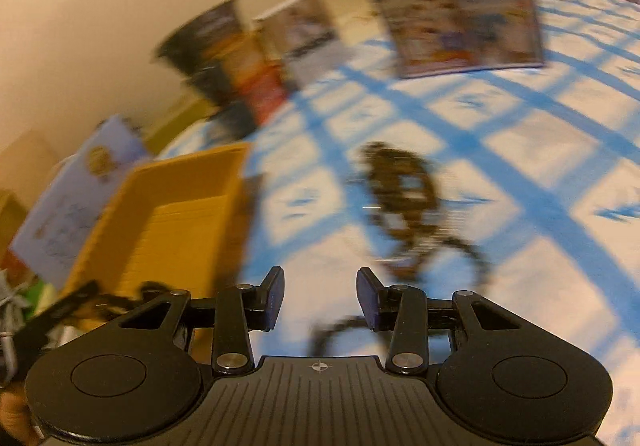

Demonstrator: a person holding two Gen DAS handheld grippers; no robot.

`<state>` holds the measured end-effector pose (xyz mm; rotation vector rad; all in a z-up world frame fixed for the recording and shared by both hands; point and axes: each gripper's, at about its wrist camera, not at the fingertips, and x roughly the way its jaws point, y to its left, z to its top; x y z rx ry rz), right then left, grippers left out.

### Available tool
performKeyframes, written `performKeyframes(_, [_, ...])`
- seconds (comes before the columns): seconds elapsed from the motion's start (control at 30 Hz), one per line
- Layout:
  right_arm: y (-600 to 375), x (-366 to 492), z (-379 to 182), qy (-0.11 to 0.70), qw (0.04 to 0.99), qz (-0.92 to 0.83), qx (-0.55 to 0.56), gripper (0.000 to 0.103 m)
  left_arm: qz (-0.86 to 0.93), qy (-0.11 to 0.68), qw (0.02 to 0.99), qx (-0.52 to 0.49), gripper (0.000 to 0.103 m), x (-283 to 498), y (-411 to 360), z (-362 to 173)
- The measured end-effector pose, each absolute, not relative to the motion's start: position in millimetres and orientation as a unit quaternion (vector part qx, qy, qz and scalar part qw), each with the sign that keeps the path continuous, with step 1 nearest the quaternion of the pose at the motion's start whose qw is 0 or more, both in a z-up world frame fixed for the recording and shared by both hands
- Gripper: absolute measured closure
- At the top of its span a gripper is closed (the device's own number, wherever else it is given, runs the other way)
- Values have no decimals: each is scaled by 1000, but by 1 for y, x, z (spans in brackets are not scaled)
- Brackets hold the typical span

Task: Organize jewelry
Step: 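Move the right gripper to the pearl necklace and grasp it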

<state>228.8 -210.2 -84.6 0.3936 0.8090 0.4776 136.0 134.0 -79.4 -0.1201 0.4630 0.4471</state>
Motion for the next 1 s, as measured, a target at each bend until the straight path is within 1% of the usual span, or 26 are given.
performKeyframes(0.13, [-245,243,-94,393,877,192,201,62,220,228,947,-58,93,136,134,-80])
performKeyframes(0.2, [-255,254,-96,393,879,178,201,67,221,228,947,-56,93,136,134,-79])
performKeyframes(0.23, [-259,260,-97,394,880,173,199,74,221,228,947,-56,93,136,134,-79])
performKeyframes(0.27, [-262,265,-98,396,881,169,198,78,222,228,946,-55,93,136,134,-79])
performKeyframes(0.37, [-265,281,-102,403,881,160,189,80,222,228,946,-54,93,137,133,-79])
performKeyframes(0.7, [-238,313,-110,393,899,164,99,84,221,229,947,-53,93,137,133,-78])
performKeyframes(0.83, [-230,322,-114,397,901,163,63,88,221,229,947,-53,93,137,133,-78])
performKeyframes(1.0, [-223,328,-118,396,903,164,27,88,221,229,947,-53,93,137,133,-78])
